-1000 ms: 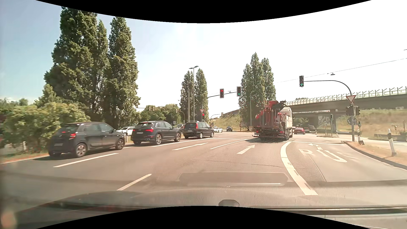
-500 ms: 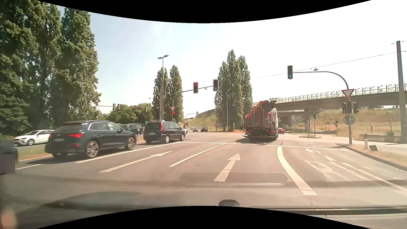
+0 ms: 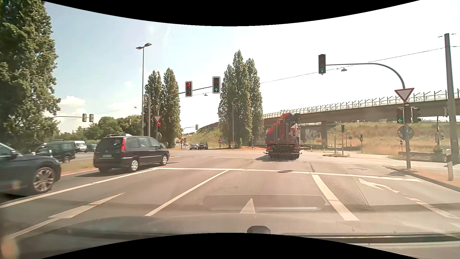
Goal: Follow the waypoints while adhering to traffic rules and regulations
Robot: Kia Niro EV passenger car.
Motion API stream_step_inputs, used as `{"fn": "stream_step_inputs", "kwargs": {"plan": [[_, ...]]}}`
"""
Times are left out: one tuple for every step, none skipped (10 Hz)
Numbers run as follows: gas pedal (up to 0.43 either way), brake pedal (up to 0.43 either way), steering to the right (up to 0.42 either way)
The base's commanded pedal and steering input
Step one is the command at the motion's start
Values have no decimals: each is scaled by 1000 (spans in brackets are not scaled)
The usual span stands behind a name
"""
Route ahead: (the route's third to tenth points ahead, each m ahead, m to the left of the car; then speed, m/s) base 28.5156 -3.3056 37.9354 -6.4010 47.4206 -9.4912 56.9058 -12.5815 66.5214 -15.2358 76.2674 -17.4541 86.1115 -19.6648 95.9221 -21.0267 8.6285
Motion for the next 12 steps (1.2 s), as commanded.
{"fn": "stream_step_inputs", "kwargs": {"plan": [[169, 18, 104], [157, 18, 104], [79, 18, 103], [0, 18, 99], [0, 18, 97], [0, 18, 94], [0, 18, 82], [0, 18, 68], [0, 18, 67], [0, 18, 61], [0, 18, 55], [0, 18, 51]]}}
